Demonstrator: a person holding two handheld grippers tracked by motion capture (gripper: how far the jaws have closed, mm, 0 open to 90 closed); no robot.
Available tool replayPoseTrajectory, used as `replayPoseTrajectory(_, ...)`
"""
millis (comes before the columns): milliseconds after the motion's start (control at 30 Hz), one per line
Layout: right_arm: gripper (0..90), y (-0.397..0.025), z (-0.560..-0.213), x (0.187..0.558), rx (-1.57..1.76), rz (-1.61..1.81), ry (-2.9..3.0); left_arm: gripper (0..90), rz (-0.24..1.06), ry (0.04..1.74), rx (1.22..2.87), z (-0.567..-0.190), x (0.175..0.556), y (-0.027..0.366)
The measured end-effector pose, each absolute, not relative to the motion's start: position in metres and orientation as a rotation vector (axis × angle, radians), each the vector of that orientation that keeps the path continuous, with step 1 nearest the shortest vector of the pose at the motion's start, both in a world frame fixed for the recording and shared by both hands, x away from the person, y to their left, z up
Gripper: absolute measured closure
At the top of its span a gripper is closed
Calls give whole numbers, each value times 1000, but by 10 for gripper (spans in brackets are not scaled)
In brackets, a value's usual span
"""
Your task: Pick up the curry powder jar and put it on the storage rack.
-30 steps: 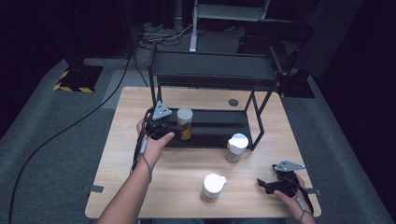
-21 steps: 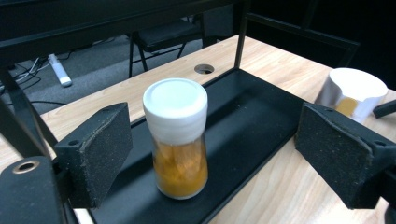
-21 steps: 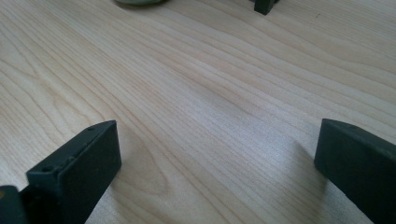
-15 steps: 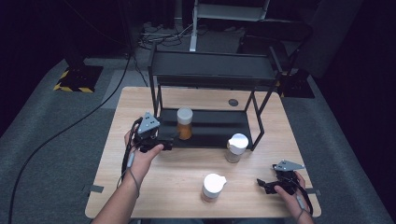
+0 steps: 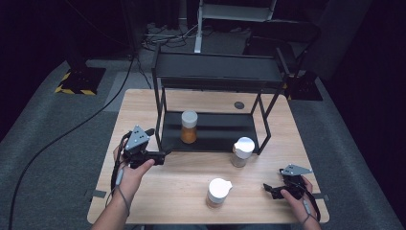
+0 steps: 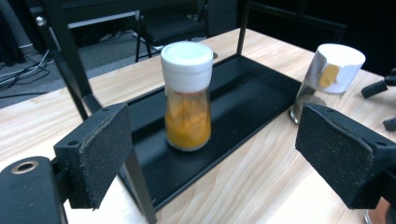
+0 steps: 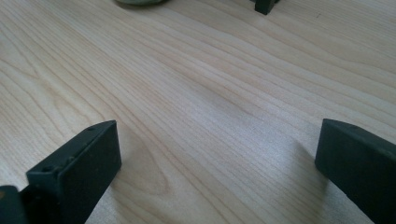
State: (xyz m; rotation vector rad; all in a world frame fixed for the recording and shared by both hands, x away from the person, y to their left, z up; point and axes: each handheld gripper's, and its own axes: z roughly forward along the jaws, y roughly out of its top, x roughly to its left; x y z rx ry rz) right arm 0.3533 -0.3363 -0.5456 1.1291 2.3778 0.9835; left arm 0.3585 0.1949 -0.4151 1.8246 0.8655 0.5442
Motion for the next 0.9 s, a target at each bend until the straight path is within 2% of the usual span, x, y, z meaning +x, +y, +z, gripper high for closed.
replayPoseTrajectory(900,0,-336,-546,353,1129,983,2378,86,563,954,1850,-464,319,237)
